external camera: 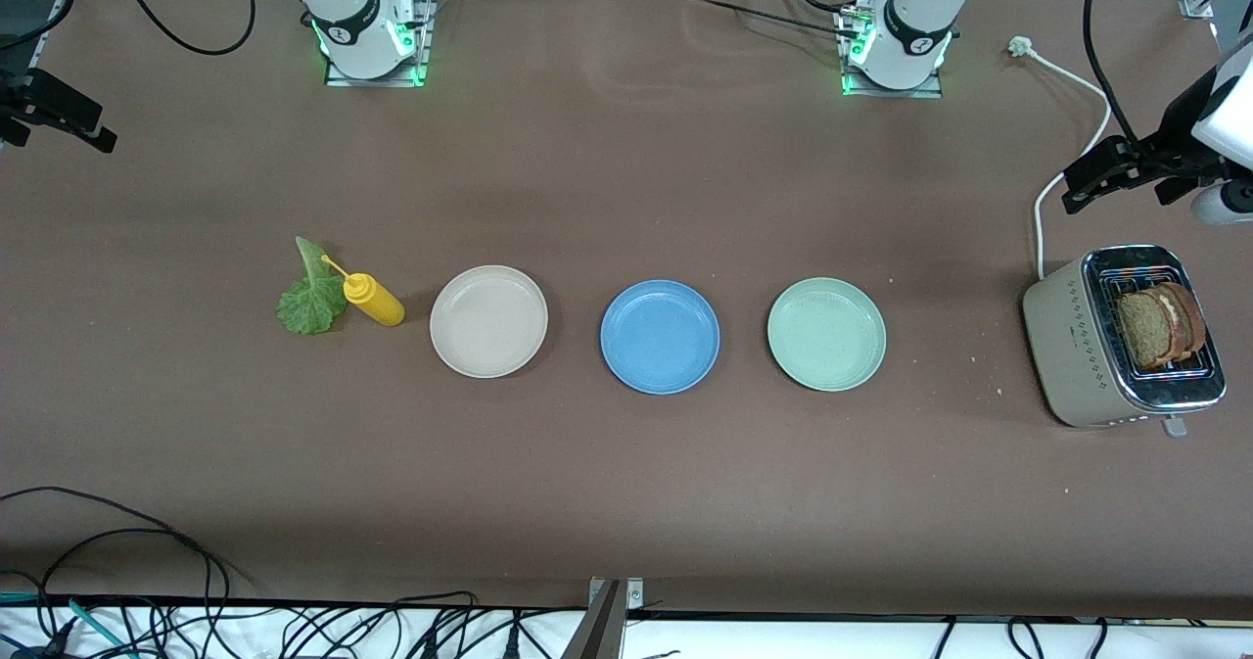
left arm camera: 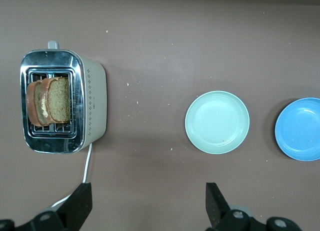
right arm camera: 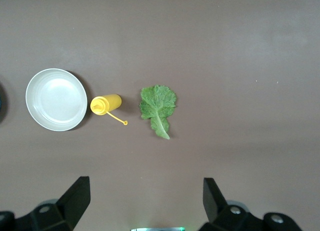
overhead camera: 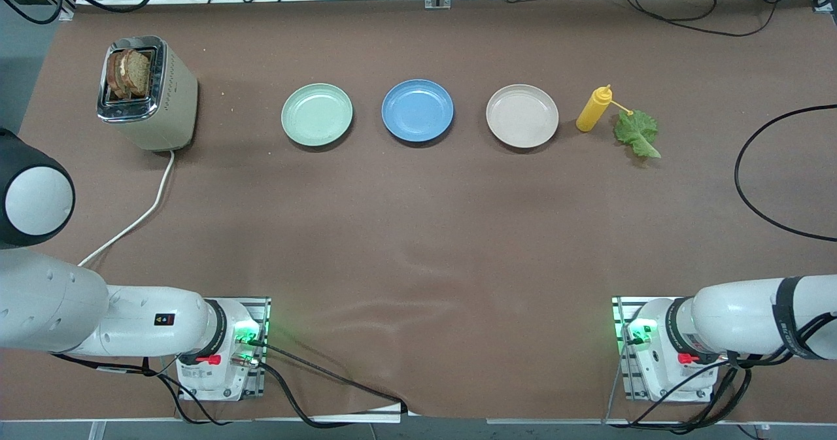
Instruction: Make sandwich in blue plate with both arms
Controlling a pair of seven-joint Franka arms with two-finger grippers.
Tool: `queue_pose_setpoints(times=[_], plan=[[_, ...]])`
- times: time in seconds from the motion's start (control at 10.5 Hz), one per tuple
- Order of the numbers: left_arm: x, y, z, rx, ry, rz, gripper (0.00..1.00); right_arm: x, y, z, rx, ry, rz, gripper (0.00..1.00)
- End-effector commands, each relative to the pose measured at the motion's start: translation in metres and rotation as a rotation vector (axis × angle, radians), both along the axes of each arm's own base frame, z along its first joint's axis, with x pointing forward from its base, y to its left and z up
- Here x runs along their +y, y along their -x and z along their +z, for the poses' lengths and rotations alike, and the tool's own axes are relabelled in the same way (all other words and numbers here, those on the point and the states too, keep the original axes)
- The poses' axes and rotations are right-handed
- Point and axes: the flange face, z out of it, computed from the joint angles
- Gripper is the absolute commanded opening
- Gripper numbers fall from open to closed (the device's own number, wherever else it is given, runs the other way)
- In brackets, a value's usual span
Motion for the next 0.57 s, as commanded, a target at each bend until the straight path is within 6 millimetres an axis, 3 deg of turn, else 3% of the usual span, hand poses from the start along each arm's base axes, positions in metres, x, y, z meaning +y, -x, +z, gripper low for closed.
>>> queue_pose_setpoints(times=[0.0, 0.1, 0.38, 0.48], plan=[[0.010, 0.002, 0.008, -0.003, -0.073, -0.012, 1.00, -0.006, 0.000, 0.008, -0.007, -0.015, -0.008, 1.00], [0.011, 0.003, 0.009, -0.006, -0.099, -0.013, 1.00, -0.006, 0.000, 0.008, -0.009, -0.014, -0.008, 1.00], [0.040, 0.003, 0.007, 0.012, -0.105, 0.030, 1.00, -0.006, 0.000, 0.008, -0.007, -0.015, -0.008, 1.00], [0.055, -0.006, -0.012, 0.046, -0.097, 0.053, 1.00, -0.006, 0.000, 0.008, -0.009, -0.013, -0.008, 1.00]])
